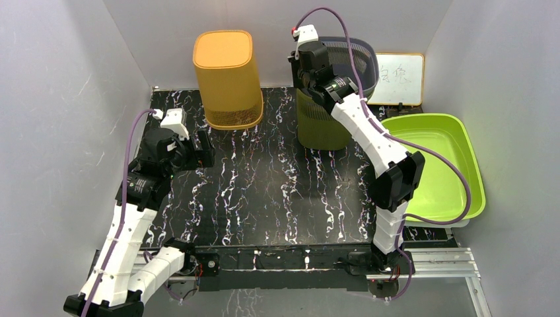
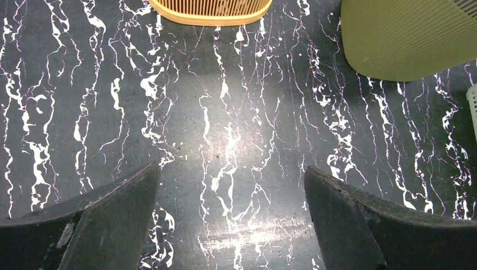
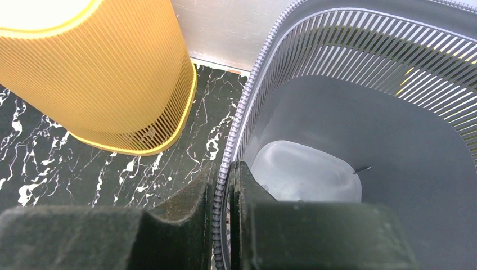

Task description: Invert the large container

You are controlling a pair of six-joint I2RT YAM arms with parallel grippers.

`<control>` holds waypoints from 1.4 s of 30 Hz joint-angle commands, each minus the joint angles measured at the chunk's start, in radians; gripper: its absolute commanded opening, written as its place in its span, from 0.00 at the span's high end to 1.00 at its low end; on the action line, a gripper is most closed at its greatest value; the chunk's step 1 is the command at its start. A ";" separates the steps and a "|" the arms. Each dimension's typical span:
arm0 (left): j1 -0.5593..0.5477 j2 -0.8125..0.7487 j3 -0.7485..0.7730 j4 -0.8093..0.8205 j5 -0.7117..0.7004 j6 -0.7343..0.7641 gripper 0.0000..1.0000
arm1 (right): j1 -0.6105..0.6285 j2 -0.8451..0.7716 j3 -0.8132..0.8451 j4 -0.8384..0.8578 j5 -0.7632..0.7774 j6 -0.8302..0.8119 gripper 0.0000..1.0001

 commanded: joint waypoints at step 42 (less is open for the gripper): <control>-0.003 -0.033 -0.085 0.014 -0.005 -0.009 0.02 | -0.012 -0.405 -0.015 0.168 0.083 -0.190 1.00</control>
